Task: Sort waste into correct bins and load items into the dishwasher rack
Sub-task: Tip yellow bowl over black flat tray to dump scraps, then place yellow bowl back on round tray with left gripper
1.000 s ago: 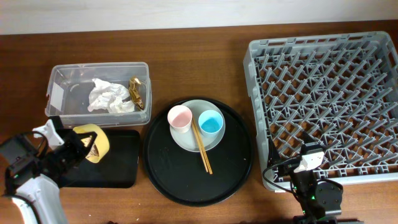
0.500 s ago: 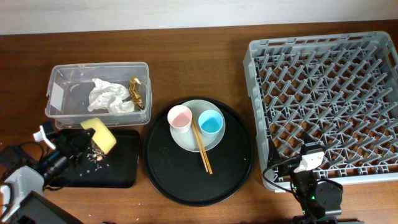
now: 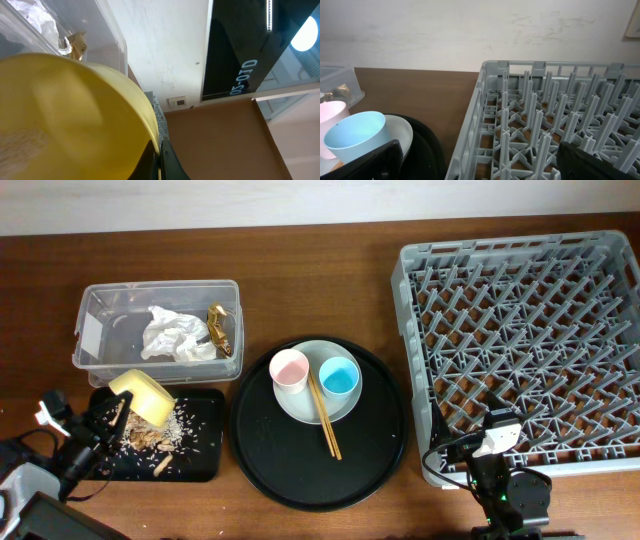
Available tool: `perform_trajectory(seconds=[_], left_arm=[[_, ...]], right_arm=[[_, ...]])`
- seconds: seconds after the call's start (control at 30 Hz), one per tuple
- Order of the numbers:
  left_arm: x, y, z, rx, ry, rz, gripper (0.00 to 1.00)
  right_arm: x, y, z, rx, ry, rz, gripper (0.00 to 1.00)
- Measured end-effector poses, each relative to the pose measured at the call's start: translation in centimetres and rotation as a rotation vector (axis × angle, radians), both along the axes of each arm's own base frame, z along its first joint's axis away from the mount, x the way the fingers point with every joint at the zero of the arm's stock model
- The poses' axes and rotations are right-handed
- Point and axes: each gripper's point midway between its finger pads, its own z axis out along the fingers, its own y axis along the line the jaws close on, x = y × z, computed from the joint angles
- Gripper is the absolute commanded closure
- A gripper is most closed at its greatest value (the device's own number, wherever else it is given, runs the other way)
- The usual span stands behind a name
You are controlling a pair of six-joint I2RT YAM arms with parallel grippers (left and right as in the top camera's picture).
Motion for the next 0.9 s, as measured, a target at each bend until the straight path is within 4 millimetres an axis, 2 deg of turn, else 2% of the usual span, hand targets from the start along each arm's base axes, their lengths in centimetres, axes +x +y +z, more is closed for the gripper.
perform_trajectory(seconds=[0.13, 0.67, 0.77, 0.9], left_arm=[[-0.3, -0.4, 0.0, -0.050, 0.030, 0.000, 0.99], [-0.1, -0.2, 0.0, -0.028, 0.012, -0.001, 1.00], [0.2, -0.9, 0.0, -0.048, 0.030, -0.027, 1.00], [1.1, -3.9, 0.5, 0.005, 0.086, -0.123, 1.00]], right_arm=[[0.0, 0.0, 0.0, 0.000, 0.000, 0.000, 0.01], [0.0, 0.0, 0.0, 0.000, 0.000, 0.000, 0.01], [0.0, 0.0, 0.0, -0.001, 0.000, 0.000, 0.01], [0.0, 0.0, 0.0, 0.000, 0.000, 0.000, 0.01]])
